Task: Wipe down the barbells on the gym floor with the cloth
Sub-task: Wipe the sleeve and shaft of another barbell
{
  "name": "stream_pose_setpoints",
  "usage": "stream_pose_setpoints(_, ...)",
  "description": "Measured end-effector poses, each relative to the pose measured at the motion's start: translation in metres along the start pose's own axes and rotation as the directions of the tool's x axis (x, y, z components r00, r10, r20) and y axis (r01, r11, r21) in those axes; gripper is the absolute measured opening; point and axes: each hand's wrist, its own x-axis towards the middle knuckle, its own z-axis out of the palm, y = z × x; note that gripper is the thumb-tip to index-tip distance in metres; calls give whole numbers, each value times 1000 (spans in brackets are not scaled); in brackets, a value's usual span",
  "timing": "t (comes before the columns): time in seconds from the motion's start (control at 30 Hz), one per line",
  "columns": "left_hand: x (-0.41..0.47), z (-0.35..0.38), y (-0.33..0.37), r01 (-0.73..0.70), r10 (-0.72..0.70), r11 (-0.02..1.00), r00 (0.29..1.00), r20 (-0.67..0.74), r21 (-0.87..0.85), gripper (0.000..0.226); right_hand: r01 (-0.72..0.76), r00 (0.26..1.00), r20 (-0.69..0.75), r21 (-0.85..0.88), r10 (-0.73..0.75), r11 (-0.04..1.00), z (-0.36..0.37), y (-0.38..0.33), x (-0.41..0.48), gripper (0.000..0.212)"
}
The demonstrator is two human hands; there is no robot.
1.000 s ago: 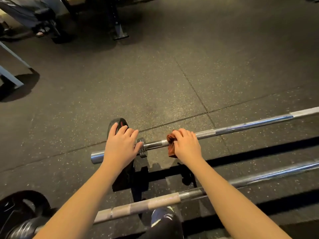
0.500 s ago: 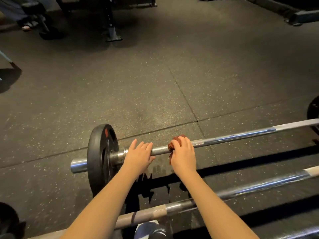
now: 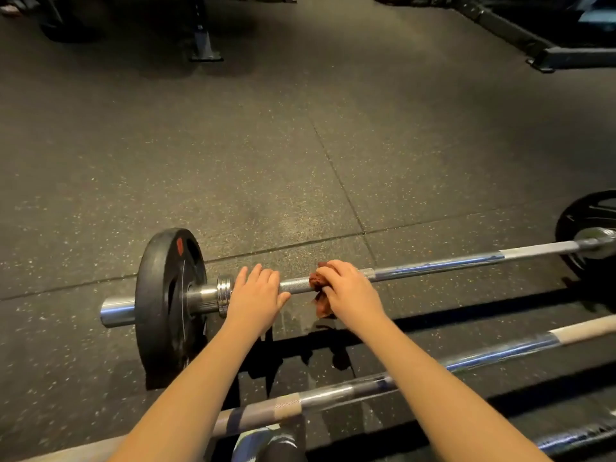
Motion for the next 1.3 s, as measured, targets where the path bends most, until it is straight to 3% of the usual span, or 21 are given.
stream_pose_setpoints(0.07,-1,0,1,3,-3,1000,1000,0,-11,49,-106,994,35,-21,107,994,-12,21,5,27)
stream_pose_setpoints(0.17,-1,-3,7,28,-28,1000,999,32,-3,50,-269,962,-34,37,270,962,-8,10,3,25)
stream_pose_setpoints(0.4,4,-6,21,-21,28,997,997,78,-81,60,-161,986,46,-28,162,987,-4,-13,9,29)
stream_pose_setpoints(0.53,8,-1,30,2,-2,998,1000,-6,-69,58,-104,987,127,-5,104,995,-10,-3,13,31)
stream_pose_setpoints(0.7,9,17,34,-11,5,999,988,-155,-38,53,-25,997,71,29,23,999,-14,21,8,31)
stream_pose_setpoints(0.8,10,22,34,-5,5,1000,974,-226,1,45,-79,997,4,11,79,997,-15,29,12,26)
stream_pose_setpoints(0.9,13,21,33,-6,11,1000,968,-249,20,42,-213,968,-109,117,226,970,-5,15,11,22)
stream_pose_setpoints(1.0,15,20,32,-11,15,1000,966,-257,17,48,-69,982,-167,138,92,988,10,-1,5,16)
stream_pose_setpoints(1.1,15,20,30,-8,16,999,965,-263,32,45,47,997,-59,97,-42,994,-2,29,9,17)
stream_pose_setpoints(1.2,14,17,29,5,6,999,971,-239,44,51,-97,992,-77,13,98,995,-18,68,14,24)
stream_pose_setpoints(1.3,15,15,30,18,-1,997,974,-227,73,55,-272,945,-168,81,282,959,-12,57,9,21)
